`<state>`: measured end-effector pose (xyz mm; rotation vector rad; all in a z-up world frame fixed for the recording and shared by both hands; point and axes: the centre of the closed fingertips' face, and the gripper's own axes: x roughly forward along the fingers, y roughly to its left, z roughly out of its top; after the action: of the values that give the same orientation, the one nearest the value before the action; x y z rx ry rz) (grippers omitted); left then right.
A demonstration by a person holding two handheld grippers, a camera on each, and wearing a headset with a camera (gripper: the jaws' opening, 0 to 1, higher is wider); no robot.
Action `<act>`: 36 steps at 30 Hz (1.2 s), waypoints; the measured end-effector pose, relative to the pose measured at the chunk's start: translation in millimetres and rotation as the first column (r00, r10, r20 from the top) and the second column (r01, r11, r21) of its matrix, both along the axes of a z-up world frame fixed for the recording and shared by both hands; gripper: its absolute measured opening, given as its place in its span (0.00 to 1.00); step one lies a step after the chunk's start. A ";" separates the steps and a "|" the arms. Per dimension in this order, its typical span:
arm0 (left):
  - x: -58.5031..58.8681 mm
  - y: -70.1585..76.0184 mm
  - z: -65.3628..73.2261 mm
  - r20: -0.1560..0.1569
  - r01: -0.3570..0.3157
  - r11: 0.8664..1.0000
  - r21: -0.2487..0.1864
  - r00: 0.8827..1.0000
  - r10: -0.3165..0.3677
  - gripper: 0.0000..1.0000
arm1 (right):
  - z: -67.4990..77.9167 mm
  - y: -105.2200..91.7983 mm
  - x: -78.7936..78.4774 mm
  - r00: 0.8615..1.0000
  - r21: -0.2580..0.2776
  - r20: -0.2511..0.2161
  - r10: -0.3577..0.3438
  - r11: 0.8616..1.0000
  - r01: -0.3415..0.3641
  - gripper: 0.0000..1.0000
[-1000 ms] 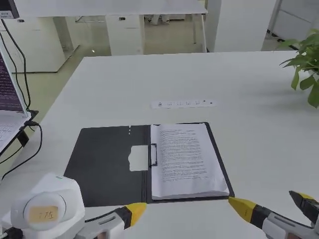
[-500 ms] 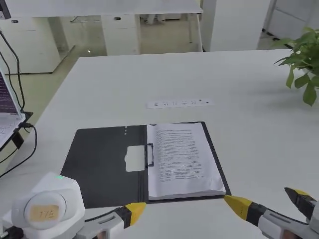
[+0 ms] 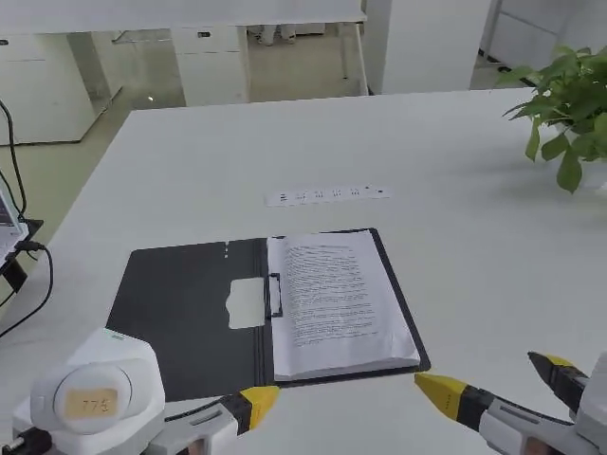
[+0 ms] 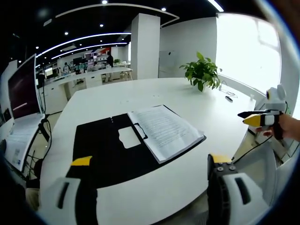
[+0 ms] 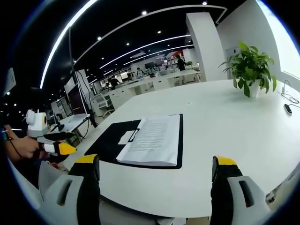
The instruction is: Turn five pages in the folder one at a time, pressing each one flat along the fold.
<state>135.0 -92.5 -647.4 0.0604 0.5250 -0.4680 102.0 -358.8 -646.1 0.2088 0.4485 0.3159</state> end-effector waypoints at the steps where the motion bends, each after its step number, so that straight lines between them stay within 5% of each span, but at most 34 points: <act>1: 0.5 -1.4 -0.6 -0.001 0.007 1.000 0.002 1.000 -0.007 0.99 | -0.3 -0.3 -0.1 1.000 -0.001 -0.002 -0.002 1.000 0.002 1.00; 17: 10.9 -20.8 -9.3 -0.011 0.093 0.996 0.011 0.996 -0.092 0.99 | -0.7 2.5 -5.0 1.000 -0.008 0.003 -0.026 1.000 0.026 0.99; 25: 19.6 -34.6 -12.6 -0.013 0.133 0.991 -0.018 0.991 -0.133 0.97 | -0.7 2.9 -7.2 0.999 -0.012 0.012 -0.043 0.999 0.043 0.99; 36: 32.7 -62.2 -27.0 -0.017 0.237 0.971 0.027 0.971 -0.236 0.96 | 1.3 3.6 -10.8 0.997 -0.007 0.021 -0.078 0.997 0.079 1.00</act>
<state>167.6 -154.7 -674.4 0.1483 0.5409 -0.6947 91.2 -355.2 -644.8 0.2151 0.4200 0.2392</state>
